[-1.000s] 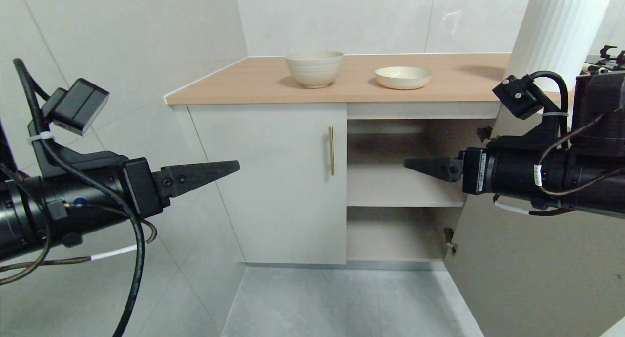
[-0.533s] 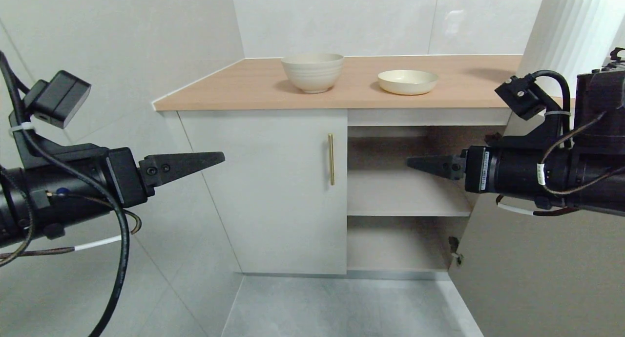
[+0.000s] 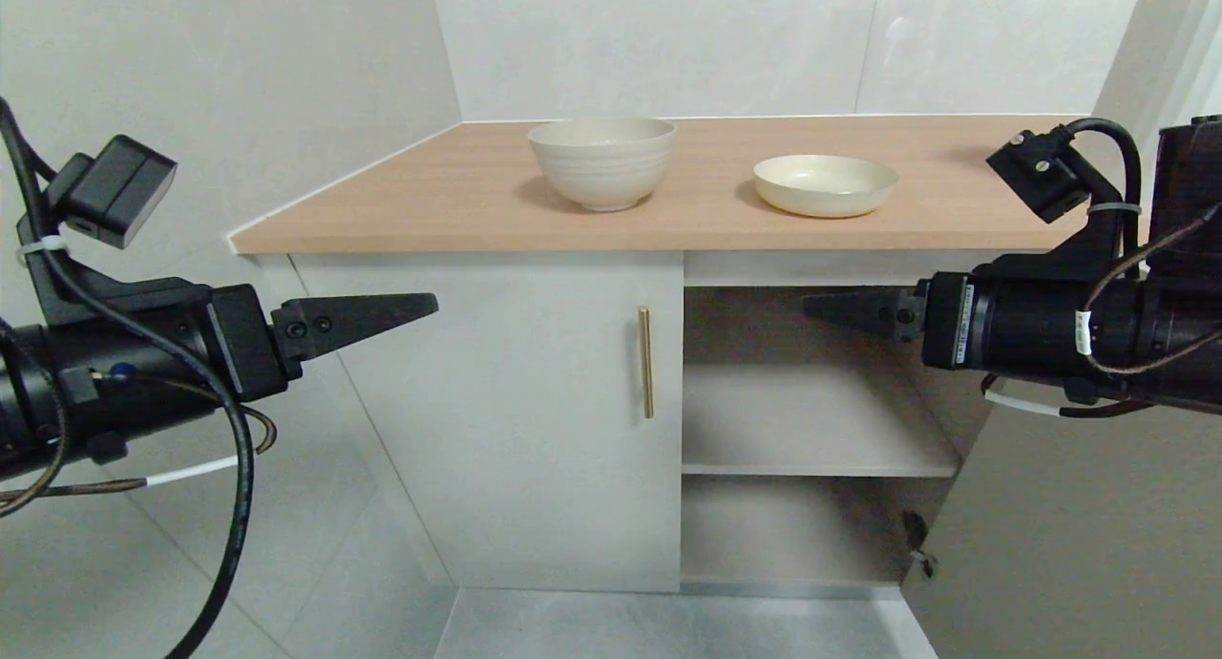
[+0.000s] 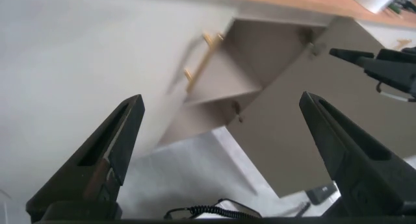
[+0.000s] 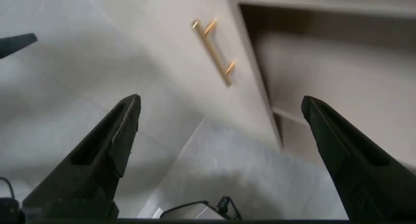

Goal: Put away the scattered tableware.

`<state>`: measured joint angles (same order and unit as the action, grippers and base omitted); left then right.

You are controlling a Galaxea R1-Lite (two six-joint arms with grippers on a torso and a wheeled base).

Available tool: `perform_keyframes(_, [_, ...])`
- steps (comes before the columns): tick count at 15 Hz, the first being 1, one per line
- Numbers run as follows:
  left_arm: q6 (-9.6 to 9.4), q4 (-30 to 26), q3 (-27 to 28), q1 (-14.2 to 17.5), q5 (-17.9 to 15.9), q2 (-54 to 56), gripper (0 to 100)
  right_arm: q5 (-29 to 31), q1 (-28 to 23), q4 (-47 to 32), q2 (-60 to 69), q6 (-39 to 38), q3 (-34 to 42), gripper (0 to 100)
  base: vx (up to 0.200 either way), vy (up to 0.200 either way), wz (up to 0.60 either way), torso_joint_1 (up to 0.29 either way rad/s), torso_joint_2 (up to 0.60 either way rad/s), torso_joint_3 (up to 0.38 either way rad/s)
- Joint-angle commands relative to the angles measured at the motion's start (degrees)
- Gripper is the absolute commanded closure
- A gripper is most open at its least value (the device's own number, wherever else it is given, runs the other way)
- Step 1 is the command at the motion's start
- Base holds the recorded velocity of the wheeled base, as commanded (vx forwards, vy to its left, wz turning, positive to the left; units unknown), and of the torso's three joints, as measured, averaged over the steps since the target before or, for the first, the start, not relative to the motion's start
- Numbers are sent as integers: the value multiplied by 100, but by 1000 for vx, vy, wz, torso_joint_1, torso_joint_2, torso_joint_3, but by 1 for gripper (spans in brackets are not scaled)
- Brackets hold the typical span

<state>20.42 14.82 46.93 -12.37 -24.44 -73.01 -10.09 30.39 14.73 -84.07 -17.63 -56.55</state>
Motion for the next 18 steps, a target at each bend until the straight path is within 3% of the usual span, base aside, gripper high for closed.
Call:
perform_keyframes(1, [6,3,0,7,1,-56,0,-1,2,-5,75,5,4,0,200,0,0,-2,7,-2])
perform_keyframes(14, [32,12,-9,-2,-34,-64,0,-72,327,4,663,146,303,0,0,0,0,0,0,0])
perform_keyframes(18, [32,29,-9,-2,-26,-179,0,-63,222,4,540,260,303,0,0,0,0,104,-250,-210])
